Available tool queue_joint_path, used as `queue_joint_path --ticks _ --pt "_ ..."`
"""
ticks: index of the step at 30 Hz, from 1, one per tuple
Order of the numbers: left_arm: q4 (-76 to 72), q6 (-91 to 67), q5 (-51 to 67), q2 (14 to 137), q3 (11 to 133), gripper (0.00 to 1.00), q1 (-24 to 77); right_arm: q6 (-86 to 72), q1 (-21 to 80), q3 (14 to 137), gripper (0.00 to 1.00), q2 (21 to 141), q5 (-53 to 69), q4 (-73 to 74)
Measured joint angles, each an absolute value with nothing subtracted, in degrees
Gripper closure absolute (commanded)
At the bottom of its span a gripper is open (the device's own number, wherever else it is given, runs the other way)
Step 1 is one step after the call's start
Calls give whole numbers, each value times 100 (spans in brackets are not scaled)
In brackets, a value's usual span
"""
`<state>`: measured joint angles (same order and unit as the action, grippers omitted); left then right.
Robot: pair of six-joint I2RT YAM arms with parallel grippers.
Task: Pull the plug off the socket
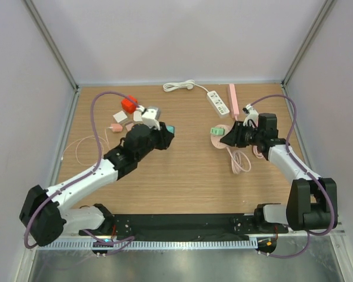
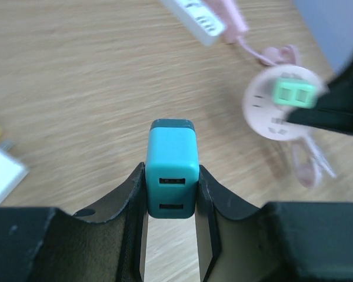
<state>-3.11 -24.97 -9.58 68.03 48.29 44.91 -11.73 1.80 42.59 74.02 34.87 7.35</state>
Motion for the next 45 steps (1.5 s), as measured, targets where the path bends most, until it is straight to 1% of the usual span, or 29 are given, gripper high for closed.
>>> queue_joint_path --ticks 4,8,13,17,20,23,24,26,27,31,35,37,38,39,42,45 --pt "-325 -3221 -609 6775 4296 100 3041 -985 99 4259 99 7450 4171 735" --pt "-362 -4075 -285 6866 3975 100 1656 -880 91 4259 99 7452 4536 733" --pt "-541 -4829 -23 7299 3953 100 819 -827 91 4259 99 7452 4735 733" --pt "-731 -5194 276 7996 3977 100 401 -803 91 4259 99 7452 4805 733" --pt "-746 -5280 521 8580 4084 97 183 -786 91 4259 99 7452 4842 733" --pt "-753 -5336 764 9030 4241 85 10 -786 91 4259 99 7452 4871 733" --pt "-751 -5343 856 9181 4311 76 -58 -784 91 4259 99 7452 4882 733" --pt "-760 -5343 950 9356 4394 67 -137 -784 91 4259 99 7452 4886 733" --pt "-768 -5343 985 9415 4418 58 -169 -784 91 4259 99 7452 4886 733" --pt "-788 -5330 1081 9498 4425 46 -237 -779 91 4259 99 7452 4888 733" --pt "-784 -5269 1125 9498 4425 38 -276 -768 91 4259 99 7452 4890 733" --pt "-775 -5190 1133 9485 4425 25 -305 -766 91 4259 99 7452 4893 733" --pt "-733 -5153 1138 9445 4425 24 -318 -766 91 4259 99 7452 4897 733" --pt "-648 -5103 1140 9365 4425 17 -329 -766 91 4259 99 7452 4904 733" --pt "-436 -4947 1118 8934 4423 12 -340 -764 91 4259 99 7452 4925 733" --pt "-314 -4838 1116 8206 4353 11 -342 -764 91 4259 99 7452 4932 733"
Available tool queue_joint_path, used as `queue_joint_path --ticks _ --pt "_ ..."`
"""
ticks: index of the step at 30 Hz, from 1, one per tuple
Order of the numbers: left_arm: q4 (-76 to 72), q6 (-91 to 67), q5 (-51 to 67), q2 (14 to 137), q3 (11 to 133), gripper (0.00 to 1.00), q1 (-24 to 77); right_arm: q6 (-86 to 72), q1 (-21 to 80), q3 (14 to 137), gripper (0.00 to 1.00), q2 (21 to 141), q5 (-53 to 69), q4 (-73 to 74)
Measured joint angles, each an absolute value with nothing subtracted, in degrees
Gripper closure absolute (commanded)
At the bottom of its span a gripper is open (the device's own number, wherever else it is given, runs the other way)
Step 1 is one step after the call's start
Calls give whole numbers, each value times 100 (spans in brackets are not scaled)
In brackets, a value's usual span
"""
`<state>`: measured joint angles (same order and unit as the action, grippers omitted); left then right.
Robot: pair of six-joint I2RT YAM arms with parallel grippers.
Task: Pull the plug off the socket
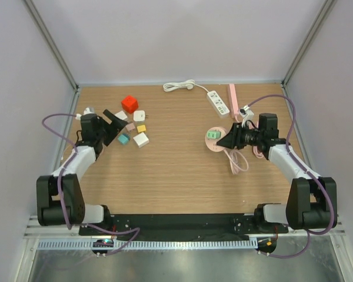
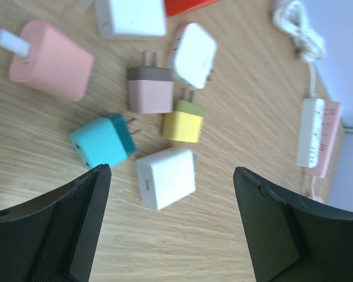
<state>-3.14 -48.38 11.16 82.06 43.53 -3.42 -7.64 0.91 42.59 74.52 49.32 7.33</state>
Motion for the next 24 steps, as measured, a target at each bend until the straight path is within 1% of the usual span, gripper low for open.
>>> queue_joint_path --ticks 4,7,12,16,19,20,24 --pt "-484 -4755 1332 7251 3942 11 -338 -757 91 4259 99 7452 4982 733" --pt "-642 -4744 1691 6938 3605 9 -189 -742 91 4259 99 7467 5087 733" --pt "-711 -4759 2139 6925 3529 8 683 -716 91 4259 99 7518 5258 733" --pt "-884 -5002 2200 6914 3535 8 1393 -657 91 4259 99 7540 5319 735" --pt "-1046 -5341 2180 6919 3575 8 1772 -617 91 4259 99 7553 5374 733" --pt "-1068 -5496 2145 6936 3632 10 1911 -613 91 4259 99 7572 5395 733" --pt "-1273 -6316 1927 7229 3959 11 2440 -602 91 4259 99 7653 5415 735"
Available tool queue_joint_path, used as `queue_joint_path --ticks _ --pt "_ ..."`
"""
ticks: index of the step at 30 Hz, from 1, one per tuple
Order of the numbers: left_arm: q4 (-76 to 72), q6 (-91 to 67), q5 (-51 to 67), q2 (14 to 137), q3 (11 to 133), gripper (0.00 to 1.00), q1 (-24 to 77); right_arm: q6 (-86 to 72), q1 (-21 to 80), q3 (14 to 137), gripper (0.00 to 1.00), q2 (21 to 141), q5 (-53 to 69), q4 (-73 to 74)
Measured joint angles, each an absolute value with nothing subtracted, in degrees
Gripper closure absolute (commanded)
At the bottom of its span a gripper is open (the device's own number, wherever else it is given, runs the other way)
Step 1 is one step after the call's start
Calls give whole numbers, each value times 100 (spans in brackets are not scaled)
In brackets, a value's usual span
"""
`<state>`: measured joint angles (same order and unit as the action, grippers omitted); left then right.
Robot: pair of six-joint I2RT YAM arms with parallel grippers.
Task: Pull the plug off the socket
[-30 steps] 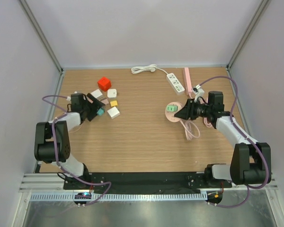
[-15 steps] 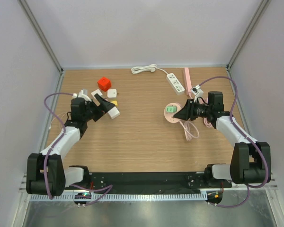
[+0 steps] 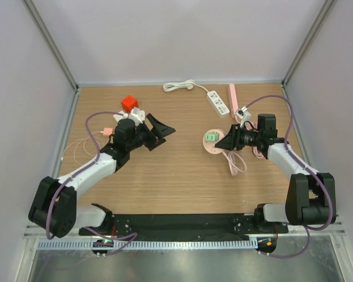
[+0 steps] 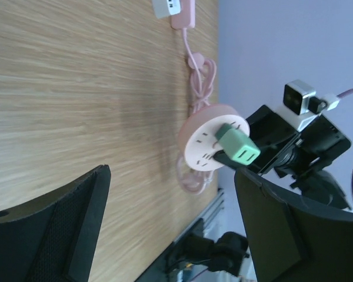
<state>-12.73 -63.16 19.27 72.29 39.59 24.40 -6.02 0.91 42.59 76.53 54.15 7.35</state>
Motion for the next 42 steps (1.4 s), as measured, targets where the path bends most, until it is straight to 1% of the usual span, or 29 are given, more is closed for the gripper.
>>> queue_joint_path --ticks 7,9,12,19,27,29,31,32,33,34,37,42 --pt "-1435 -7822 1422 8110 4464 12 3326 -558 91 4261 99 7653 5387 738" --pt "-1406 -8232 1197 8283 4611 15 3601 -541 91 4261 99 7651 5360 738" --pt "-1107 -8794 917 8503 5000 17 3927 -506 91 4261 99 7649 5308 738" --pt "-801 -9730 561 8739 5631 21 4381 -410 123 4261 99 7566 5063 751" --pt "-237 -10374 272 9004 6123 24 4814 -318 381 4154 99 7102 4661 528" --pt "-202 -10499 248 9159 6254 28 4875 -311 447 4071 99 7028 4584 425" --pt "-185 -10624 217 9310 6344 29 4912 -305 493 3999 99 6971 4512 370" --pt "-185 -10689 207 9384 6368 35 4923 -296 513 3964 99 6947 4482 349" --pt "-187 -10774 196 9450 6377 38 4930 -285 526 3944 99 6928 4447 346" --pt "-189 -10825 172 9507 6377 44 4943 -276 539 3922 99 6899 4399 346" --pt "-305 -11026 62 9633 6381 54 4950 -220 589 3861 99 6807 4226 342" --pt "-469 -11255 -163 9662 6381 54 4960 -161 703 3795 99 6589 3970 266"
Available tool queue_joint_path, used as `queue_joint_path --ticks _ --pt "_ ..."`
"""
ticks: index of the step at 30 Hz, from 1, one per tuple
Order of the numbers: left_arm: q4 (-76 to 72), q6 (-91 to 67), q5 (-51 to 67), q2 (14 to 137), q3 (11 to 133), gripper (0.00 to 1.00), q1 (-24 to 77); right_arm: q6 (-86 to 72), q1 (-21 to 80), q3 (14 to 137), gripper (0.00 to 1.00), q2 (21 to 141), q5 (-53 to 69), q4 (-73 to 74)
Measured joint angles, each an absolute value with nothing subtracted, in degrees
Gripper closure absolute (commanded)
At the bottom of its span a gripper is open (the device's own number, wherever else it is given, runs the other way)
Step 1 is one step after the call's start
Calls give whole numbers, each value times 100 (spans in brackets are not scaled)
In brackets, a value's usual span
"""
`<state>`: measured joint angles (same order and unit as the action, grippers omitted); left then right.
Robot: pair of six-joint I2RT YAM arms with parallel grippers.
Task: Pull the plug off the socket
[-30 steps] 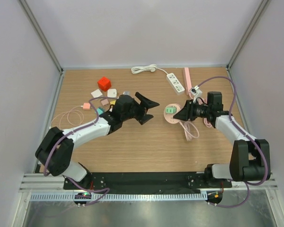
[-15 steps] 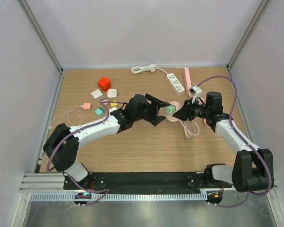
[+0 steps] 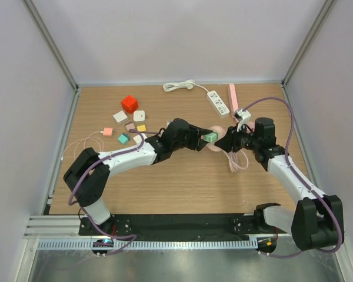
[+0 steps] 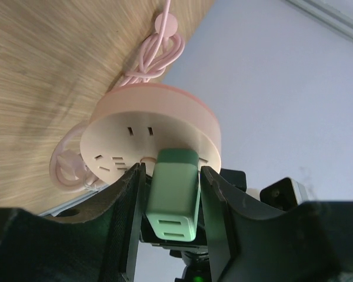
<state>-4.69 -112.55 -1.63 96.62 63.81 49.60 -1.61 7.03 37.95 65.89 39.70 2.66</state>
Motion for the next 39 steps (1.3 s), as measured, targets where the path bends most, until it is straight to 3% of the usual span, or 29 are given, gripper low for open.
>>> queue_joint_path --ticks 4,8,9,10,13,16,28,39 --pt "-607 -11343 -272 9679 6381 48 4967 -154 814 3780 99 6434 3780 119" --pt "-790 -11391 -320 9797 6381 53 5004 -154 854 3765 99 6410 3592 58" --pt "-847 -11393 -342 9826 6381 56 5013 -156 858 3754 99 6410 3548 60" --pt "-923 -11404 -364 9854 6383 68 5019 -156 858 3747 99 6410 3520 60" --pt "-1105 -11450 -460 9880 6375 88 5028 -178 858 3717 99 6410 3422 40" --pt "-1313 -11465 -508 9880 6287 100 5030 -187 882 3717 99 6396 3315 -16" --pt "-2646 -11496 -554 9979 5638 100 5017 -360 1164 3717 99 6335 2539 32" --pt "-3225 -11330 -82 9751 5223 100 4731 -443 1264 3828 99 6340 2545 86"
